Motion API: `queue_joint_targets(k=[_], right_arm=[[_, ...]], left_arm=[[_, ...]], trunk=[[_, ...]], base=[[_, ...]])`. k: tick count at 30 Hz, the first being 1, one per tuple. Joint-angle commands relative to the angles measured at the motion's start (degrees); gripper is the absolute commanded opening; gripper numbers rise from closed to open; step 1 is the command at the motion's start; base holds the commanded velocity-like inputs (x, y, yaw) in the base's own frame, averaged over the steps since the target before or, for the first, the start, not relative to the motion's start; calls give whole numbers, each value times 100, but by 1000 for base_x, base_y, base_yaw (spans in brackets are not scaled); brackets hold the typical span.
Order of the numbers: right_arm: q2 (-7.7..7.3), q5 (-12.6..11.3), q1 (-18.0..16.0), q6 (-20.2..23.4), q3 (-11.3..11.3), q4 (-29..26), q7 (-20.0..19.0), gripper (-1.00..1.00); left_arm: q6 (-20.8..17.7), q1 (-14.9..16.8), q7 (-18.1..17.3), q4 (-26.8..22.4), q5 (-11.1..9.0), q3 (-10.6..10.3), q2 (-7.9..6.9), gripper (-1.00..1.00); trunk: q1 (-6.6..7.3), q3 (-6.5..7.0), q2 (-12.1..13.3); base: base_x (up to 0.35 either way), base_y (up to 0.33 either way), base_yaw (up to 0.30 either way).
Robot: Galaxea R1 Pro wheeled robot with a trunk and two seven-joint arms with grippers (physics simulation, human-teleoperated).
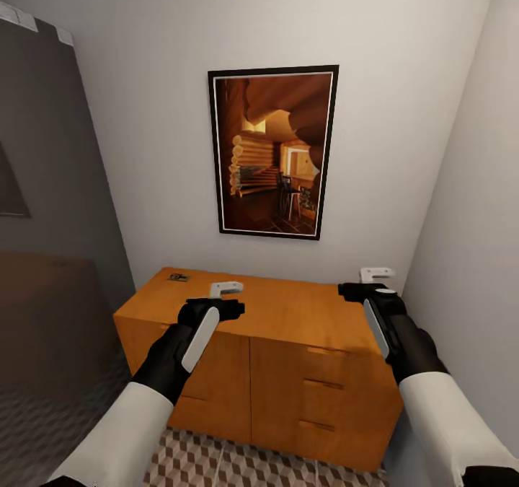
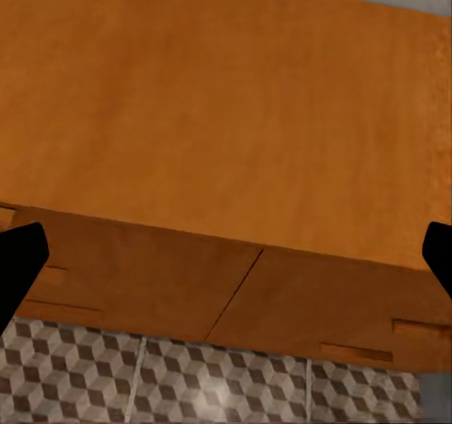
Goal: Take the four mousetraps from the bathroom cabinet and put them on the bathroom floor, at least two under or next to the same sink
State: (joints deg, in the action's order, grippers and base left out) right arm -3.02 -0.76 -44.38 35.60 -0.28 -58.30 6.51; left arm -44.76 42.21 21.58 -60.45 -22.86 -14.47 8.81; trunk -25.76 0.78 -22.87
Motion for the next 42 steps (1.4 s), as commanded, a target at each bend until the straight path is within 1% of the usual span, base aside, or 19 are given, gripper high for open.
queue_joint_targets(k=[1,4,7,10,11,13,14,15,17,19,21,22,23,24,28,35,37,38,42], right_arm=[[-2,-6,-9,27,6,13,-14,100],[-26,4,-31,36,10,74,-177,100],[-103,5,-33,44,12,96,-213,100],[-266,22,-34,49,30,211,-236,100],[-381,32,-48,42,32,358,-260,100],[-556,41,-102,25,30,633,-342,100],[-602,43,-138,20,30,727,-382,100],[-674,47,-227,12,29,906,-470,100],[-726,49,-315,6,26,1074,-546,100],[-848,48,-439,-52,13,1352,-628,100],[-951,41,-487,-119,7,1478,-651,100],[-1056,34,-532,-207,2,1614,-667,100],[-1101,30,-556,-253,0,1682,-672,100],[-1245,24,-683,-478,-5,1956,-689,100],[-1275,38,-729,-640,0,2036,-693,100],[-1265,34,-737,-677,11,2049,-709,100],[-1258,37,-738,-686,18,2050,-719,100],[-1245,40,-738,-692,29,2050,-726,100],[-1234,41,-738,-694,46,2051,-729,100]], left_arm=[[4,7,-49,12,-49,-7,-1,100],[130,21,-416,71,-29,8,-33,100],[305,23,-434,155,-23,-6,-8,100],[427,24,-429,426,-19,-36,11,100],[470,30,-430,602,-16,-47,11,100],[512,58,-432,805,16,-55,9,100],[521,74,-433,848,41,-57,10,100],[531,120,-430,909,115,-60,17,100],[530,178,-431,951,224,-62,36,100],[525,341,-433,1071,464,-63,119,100],[525,432,-434,1162,552,-61,119,100],[530,520,-434,1278,610,-56,119,100],[535,559,-436,1345,631,-54,119,100],[665,723,-467,1777,687,-32,119,100],[1244,778,-577,2093,690,1,119,100],[1597,787,-950,2284,680,48,119,100],[1741,788,-1015,2407,679,52,119,100],[1875,788,-1062,2682,683,24,119,100],[1913,789,-1079,2809,696,11,119,100]], trunk=[[-2,-3,-5],[-2,-3,-5],[-2,-3,-5],[-2,-3,-5],[-2,-3,-5],[-2,-3,-5],[-2,-3,-5],[-2,-3,-5],[-2,-3,-5],[-2,-3,-5],[-2,-3,-5],[-2,-3,-5],[-2,-3,-5],[-2,-3,-5],[-2,-3,-5],[-2,-3,-5],[-2,-3,-5],[-2,-3,-5],[-2,-3,-5]], base=[[0,0,0],[0,0,0],[0,0,0],[0,0,0],[0,0,0],[0,0,0],[0,0,0],[0,0,0],[0,0,0],[0,0,0],[0,0,0],[0,0,0],[0,0,0],[0,0,0],[0,0,0],[0,0,0],[0,0,0],[0,0,0],[11,0,0]])
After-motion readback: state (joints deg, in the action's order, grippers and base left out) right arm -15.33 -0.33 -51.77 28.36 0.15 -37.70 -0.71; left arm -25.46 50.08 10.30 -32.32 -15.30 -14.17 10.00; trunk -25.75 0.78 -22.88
